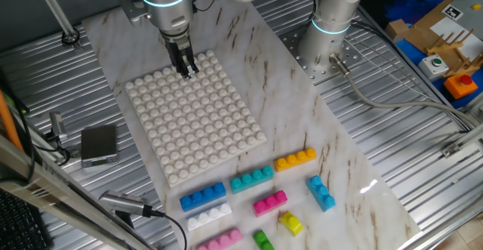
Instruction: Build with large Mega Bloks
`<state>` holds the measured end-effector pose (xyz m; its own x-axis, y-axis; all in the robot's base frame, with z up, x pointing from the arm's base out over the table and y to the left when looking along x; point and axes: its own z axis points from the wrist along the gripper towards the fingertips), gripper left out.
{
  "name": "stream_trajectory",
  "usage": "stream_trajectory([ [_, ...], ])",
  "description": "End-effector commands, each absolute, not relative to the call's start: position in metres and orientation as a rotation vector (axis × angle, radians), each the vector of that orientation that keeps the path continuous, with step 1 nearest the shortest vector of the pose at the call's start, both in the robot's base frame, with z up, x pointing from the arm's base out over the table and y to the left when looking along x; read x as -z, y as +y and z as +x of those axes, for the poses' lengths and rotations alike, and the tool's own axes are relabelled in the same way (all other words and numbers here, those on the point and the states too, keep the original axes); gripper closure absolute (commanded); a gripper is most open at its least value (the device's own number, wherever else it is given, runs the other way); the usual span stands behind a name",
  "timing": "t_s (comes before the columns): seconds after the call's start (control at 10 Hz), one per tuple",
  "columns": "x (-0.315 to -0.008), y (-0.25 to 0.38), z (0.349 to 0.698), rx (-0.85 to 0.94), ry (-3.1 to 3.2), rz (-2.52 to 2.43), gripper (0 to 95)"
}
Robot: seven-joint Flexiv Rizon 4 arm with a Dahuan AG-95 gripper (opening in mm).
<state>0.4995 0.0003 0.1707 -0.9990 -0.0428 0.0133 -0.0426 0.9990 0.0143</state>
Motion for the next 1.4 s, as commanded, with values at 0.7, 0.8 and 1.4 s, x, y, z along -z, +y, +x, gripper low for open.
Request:
stream_trajectory([
  [0.7, -0.171, 0.000, 0.499, 0.038, -3.113, 0.304, 95.0],
  [0.8, -0.171, -0.004, 0.499, 0.059, -3.108, 0.310, 95.0],
  [1.4, -0.180, -0.081, 0.519, 0.184, -3.041, 0.503, 95.0],
])
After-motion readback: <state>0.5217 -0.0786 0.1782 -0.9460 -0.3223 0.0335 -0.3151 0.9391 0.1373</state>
